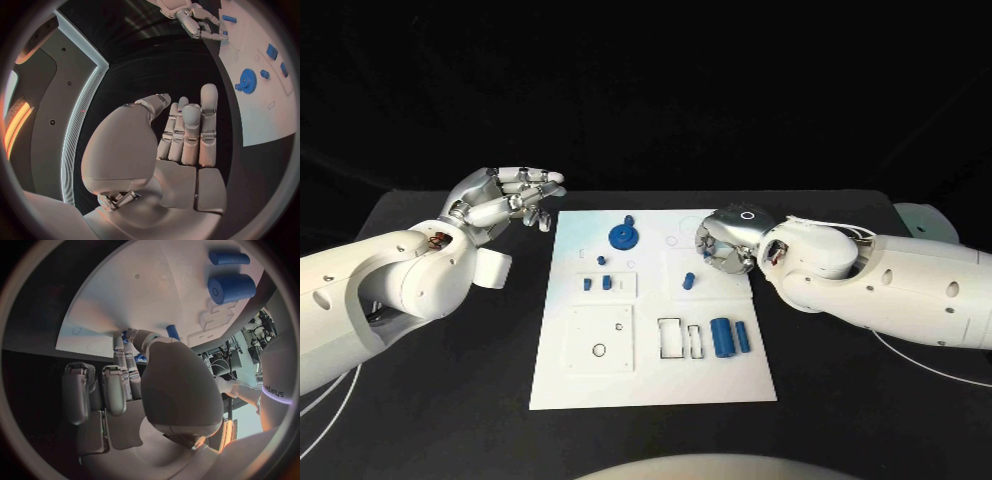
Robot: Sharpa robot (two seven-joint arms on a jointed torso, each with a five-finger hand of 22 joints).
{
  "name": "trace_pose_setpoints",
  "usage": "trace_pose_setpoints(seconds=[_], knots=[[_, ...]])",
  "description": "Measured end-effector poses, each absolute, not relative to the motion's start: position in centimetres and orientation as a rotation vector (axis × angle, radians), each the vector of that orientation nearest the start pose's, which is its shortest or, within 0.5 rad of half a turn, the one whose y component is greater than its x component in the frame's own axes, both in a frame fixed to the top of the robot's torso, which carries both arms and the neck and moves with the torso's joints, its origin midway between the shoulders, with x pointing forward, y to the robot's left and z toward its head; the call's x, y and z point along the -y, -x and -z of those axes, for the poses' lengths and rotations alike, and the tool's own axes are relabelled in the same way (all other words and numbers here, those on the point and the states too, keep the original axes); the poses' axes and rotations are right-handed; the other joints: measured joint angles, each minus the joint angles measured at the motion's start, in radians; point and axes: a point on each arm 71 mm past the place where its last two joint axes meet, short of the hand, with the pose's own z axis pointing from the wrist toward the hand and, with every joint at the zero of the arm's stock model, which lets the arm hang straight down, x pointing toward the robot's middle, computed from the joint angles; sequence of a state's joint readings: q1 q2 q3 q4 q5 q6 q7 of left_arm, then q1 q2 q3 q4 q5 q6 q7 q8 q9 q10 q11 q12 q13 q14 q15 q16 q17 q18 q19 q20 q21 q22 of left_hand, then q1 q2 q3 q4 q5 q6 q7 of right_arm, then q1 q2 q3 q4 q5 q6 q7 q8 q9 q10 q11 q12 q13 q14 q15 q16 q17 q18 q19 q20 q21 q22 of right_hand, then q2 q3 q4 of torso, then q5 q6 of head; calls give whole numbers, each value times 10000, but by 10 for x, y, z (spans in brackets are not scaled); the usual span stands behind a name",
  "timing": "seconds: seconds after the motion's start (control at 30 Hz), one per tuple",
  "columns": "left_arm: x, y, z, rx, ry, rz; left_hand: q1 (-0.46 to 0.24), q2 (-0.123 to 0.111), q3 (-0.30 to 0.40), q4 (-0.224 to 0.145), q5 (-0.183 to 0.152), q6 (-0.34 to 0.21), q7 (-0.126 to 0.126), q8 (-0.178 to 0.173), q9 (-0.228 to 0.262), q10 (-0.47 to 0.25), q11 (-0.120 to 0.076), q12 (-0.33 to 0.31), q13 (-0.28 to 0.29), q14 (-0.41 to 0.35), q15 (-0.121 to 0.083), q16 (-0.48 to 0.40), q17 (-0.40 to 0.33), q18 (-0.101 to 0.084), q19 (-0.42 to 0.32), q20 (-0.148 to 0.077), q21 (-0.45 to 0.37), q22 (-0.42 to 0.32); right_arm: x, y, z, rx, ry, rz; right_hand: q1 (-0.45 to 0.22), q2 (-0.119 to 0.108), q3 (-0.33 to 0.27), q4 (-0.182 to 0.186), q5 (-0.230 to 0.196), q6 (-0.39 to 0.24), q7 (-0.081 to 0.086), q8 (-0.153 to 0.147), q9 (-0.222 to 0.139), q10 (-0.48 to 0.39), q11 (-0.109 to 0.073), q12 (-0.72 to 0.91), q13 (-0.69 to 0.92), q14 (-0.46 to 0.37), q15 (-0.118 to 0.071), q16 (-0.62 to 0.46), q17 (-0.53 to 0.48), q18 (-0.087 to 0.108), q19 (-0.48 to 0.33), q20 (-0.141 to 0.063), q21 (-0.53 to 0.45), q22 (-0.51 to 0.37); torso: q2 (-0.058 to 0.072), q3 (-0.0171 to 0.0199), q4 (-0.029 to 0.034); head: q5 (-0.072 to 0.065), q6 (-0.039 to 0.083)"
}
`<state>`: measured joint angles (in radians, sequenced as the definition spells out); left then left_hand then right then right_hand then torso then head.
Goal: Assemble the parts on the task board
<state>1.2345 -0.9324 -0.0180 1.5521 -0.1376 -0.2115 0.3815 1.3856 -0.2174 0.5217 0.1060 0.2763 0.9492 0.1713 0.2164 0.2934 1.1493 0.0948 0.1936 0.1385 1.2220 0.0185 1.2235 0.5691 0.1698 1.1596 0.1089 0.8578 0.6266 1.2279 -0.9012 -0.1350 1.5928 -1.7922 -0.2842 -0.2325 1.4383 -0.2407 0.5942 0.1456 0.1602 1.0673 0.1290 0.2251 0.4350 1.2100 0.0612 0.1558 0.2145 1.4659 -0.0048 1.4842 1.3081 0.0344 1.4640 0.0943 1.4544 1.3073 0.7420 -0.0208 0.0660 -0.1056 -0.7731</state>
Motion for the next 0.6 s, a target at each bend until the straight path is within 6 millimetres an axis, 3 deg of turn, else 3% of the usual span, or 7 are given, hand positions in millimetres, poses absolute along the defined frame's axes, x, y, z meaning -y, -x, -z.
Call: trace_pose_setpoints(seconds=[0.23, 0.6], knots=[[-238, -488, 149, -14460, 9277, 15656, 0, 0, 2, -59, 0, 0, 0, 0, 0, -38, 37, 0, 10, 0, 0, 0, -9, 1, 0, 0, 0, -8, 209, -462, 200, -16257, 4496, -3736, -40, 225, 376, -454, -160, 128, -10, 28, 114, 158, 51, -130, -11, 7, -65, 0, -1, 0, 22, -49, 299, 2, -9, 1, 1, -13, -22], [-237, -489, 149, -14518, 9257, 15734, 96, 96, 83, -195, 0, -91, 89, 0, -1, -75, 74, 40, 28, -112, 33, -48, -140, 0, 0, 0, -39, -41, 211, -458, 201, -15976, 4273, -3902, -64, 331, 489, -596, -32, 125, -11, 69, 169, 159, 52, -233, 6, 7, -64, -1, -2, 1, 22, -48, 444, 7, -14, 10, -5, -9, -41]])
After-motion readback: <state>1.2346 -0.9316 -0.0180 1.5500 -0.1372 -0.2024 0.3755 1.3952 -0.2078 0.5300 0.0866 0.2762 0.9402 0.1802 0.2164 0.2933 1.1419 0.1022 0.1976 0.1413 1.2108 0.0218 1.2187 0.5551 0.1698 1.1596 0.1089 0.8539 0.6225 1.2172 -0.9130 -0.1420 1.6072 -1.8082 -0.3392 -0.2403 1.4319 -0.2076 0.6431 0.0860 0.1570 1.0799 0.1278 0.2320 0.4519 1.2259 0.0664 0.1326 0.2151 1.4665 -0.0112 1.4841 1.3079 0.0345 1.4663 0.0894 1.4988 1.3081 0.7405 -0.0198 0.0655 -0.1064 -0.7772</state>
